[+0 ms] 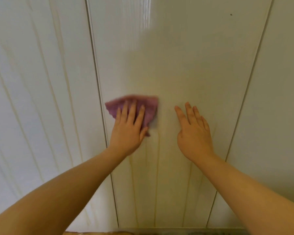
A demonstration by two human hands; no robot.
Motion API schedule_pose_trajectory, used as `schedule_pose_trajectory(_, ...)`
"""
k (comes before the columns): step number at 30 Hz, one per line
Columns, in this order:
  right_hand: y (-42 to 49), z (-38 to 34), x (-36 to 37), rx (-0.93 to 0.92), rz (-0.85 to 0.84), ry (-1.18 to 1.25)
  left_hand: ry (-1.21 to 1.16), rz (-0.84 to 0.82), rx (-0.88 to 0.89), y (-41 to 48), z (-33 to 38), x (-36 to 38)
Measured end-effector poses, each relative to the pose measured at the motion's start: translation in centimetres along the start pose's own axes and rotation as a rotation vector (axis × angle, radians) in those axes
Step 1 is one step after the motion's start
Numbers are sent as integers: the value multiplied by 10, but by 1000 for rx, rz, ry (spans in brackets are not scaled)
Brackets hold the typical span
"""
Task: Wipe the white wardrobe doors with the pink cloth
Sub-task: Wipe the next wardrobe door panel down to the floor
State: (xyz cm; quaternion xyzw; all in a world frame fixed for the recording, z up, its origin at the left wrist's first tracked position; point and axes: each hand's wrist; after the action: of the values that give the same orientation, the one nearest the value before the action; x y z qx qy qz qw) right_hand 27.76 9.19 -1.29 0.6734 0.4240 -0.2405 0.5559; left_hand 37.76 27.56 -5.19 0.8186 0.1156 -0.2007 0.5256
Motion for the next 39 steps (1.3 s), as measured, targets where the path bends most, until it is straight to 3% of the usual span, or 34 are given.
schedule_pose_trajectory(4,-2,10,-8,-2,18,-27,-78,-171,242,-65,25,14)
schedule_pose_trajectory(8,-8,23,-4,27,3,-18,-11,-25,-38,14,10,-4)
schedule_pose_trajectory(10,-13,28,-2,44,-19,-18,18,35,-75,26,10,-7)
schedule_pose_trajectory(14,-18,38,-7,54,4,-31,-55,-73,258,-52,44,17)
schedule_pose_trajectory(16,-22,41,-10,48,18,-24,-83,-118,329,-55,39,16)
schedule_pose_trajectory(21,-31,48,-7,67,-12,-22,-1,53,19,45,25,-12)
schedule_pose_trajectory(28,-36,48,-5,69,-19,-17,-47,-83,309,-50,54,12)
schedule_pose_trajectory(30,-36,51,-7,79,-15,-15,-15,-47,229,-12,46,3)
schedule_pose_trajectory(33,-30,51,-8,102,-7,-4,19,23,-34,54,43,-17)
schedule_pose_trajectory(34,-27,50,-8,107,-1,10,5,32,-26,54,47,-16)
schedule_pose_trajectory(39,-22,55,-12,97,58,26,-28,-56,380,-27,52,8)
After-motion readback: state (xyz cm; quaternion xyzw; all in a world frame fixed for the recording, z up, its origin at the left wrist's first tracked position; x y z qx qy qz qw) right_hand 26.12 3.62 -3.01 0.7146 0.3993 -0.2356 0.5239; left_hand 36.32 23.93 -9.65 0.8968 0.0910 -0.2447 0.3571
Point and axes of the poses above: each hand's wrist, its own y-axis towards the middle knuckle, its own x-axis out of the palm, z = x × y, and after that the axes turned 8 degrees about y, right-handed
